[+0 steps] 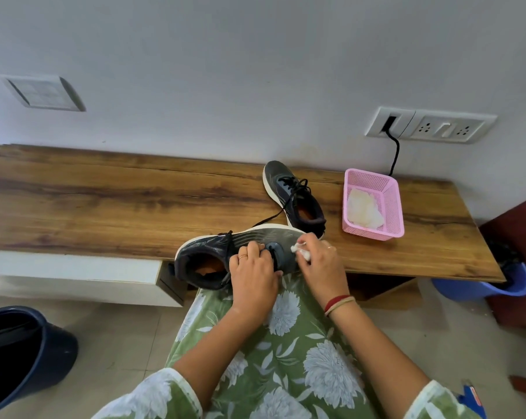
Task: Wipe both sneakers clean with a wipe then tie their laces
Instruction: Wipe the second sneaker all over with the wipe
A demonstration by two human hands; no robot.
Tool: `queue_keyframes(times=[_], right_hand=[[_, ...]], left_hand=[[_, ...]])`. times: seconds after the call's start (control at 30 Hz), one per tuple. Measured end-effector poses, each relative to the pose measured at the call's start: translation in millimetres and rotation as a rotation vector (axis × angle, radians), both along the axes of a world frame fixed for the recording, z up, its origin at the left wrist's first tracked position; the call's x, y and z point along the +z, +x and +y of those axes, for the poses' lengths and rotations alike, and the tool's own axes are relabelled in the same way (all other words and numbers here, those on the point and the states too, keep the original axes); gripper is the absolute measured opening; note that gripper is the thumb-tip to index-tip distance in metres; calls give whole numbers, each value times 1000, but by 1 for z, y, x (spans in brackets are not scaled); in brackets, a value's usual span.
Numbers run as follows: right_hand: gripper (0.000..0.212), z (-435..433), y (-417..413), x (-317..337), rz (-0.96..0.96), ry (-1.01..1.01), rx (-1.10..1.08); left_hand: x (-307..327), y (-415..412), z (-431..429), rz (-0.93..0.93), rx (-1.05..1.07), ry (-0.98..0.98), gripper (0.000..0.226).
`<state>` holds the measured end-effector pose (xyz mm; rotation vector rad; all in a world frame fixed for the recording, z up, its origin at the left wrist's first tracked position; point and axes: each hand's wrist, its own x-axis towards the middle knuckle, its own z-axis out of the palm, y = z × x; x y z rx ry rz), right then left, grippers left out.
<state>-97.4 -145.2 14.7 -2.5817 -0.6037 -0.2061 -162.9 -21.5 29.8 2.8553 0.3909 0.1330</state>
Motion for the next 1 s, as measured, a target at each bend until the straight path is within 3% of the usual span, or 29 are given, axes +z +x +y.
queue_keyframes(times=[0.1, 0.17, 0.23, 0.37, 0.47, 0.63, 0.7, 0.83, 1.0], right_hand=[[15, -18, 21, 6, 14, 30, -122], [20, -28, 28, 16, 97, 222, -248], [25, -25, 24, 22, 120, 332, -239], [24, 4, -5, 9, 142, 178, 16], [15, 0, 2, -4, 52, 57, -14], [22, -24, 28, 10, 172, 321, -349], [25, -18, 23, 20, 174, 413, -317], [21, 12, -5, 7, 163, 143, -6], [16, -3, 17, 2, 53, 123, -157]], left_hand=[[3, 5, 4, 36, -12, -43, 37], [3, 6, 6, 81, -17, -46, 39], [2, 7, 8, 87, -19, -47, 40], [2, 8, 9, 112, -29, -18, 39], [3, 7, 9, 114, -29, -19, 40], [5, 11, 10, 126, -8, -59, 42], [6, 13, 10, 131, -9, -63, 42], [3, 10, 9, 123, -9, -43, 41], [2, 7, 9, 96, -1, -60, 42]])
